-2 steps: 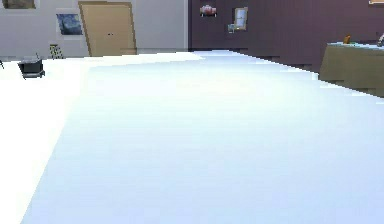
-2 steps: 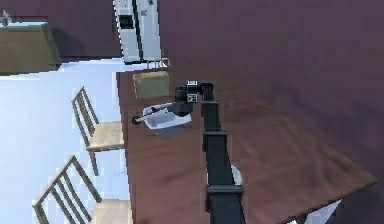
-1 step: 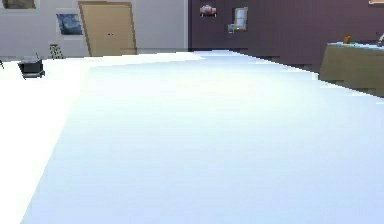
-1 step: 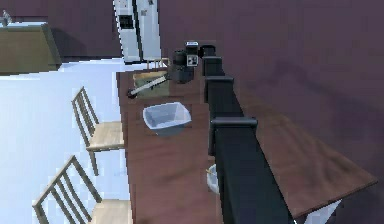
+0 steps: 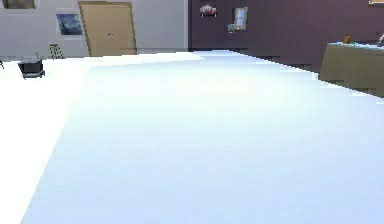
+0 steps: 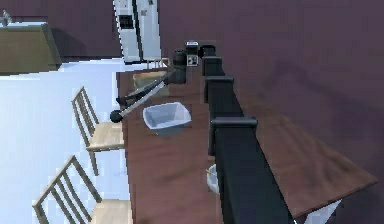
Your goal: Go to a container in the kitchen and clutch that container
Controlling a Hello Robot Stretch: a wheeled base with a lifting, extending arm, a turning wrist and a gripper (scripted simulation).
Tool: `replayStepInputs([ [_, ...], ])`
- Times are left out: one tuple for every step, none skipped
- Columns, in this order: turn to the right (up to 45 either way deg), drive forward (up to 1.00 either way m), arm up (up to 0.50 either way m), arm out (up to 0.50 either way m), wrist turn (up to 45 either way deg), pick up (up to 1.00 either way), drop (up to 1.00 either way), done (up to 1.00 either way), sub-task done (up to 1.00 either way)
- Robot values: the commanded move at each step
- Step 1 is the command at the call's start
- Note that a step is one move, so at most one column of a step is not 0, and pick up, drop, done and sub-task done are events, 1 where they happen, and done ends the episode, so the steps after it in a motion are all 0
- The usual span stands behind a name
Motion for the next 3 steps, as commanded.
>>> replayStepInputs([
  [0.0,0.00,0.00,0.00,-30.0,0.00,0.00,0.00,0.00],
  [0.0,0.00,0.00,-0.48,0.0,0.00,0.00,0.00,0.00],
  [45.0,0.00,0.00,0.00,0.0,0.00,0.00,0.00,0.00],
])
